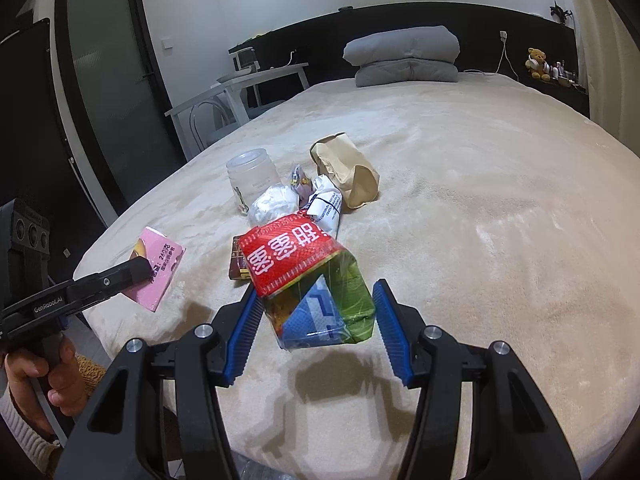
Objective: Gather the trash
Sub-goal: 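Lift both held items and carry them down to the trash bag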
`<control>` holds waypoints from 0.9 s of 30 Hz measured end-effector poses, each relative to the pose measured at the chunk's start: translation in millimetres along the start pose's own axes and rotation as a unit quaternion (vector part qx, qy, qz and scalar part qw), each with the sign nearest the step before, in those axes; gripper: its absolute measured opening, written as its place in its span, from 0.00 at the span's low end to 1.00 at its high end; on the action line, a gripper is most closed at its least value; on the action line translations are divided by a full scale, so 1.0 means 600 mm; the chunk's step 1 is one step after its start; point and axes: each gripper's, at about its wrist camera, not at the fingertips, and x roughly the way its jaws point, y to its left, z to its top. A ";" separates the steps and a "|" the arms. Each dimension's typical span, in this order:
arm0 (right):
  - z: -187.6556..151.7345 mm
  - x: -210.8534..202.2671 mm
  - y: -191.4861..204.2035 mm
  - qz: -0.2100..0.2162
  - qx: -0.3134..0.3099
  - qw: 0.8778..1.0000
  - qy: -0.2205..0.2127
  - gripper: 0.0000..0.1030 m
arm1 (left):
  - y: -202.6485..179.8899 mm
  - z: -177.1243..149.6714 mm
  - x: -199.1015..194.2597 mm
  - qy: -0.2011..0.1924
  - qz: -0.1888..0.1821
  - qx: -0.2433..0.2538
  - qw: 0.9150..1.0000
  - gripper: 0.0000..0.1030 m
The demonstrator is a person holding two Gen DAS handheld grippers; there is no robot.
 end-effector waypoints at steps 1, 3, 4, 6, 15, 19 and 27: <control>-0.005 -0.006 0.001 0.000 0.001 1.000 0.000 0.54 | -0.004 -0.004 -0.004 0.000 -0.002 0.003 1.000 0.23; -0.013 -0.018 0.004 0.000 0.002 1.000 -0.001 0.54 | -0.012 -0.012 -0.010 -0.002 -0.006 0.007 1.000 0.23; -0.018 -0.025 0.006 0.000 0.002 1.000 -0.002 0.54 | -0.015 -0.015 -0.013 -0.001 -0.009 0.010 1.000 0.23; -0.027 -0.036 0.010 -0.003 0.001 1.000 -0.002 0.54 | -0.023 -0.023 -0.019 0.000 -0.011 0.017 1.000 0.23; -0.067 -0.085 0.027 0.000 -0.007 1.000 0.000 0.54 | -0.045 -0.058 -0.058 -0.006 -0.021 0.023 0.999 0.23; -0.083 -0.102 0.035 0.003 -0.013 1.000 0.002 0.54 | -0.051 -0.076 -0.072 -0.003 -0.020 0.024 1.000 0.23; -0.113 -0.126 0.043 0.012 -0.011 1.000 0.010 0.54 | -0.061 -0.107 -0.094 0.006 -0.025 0.026 0.999 0.23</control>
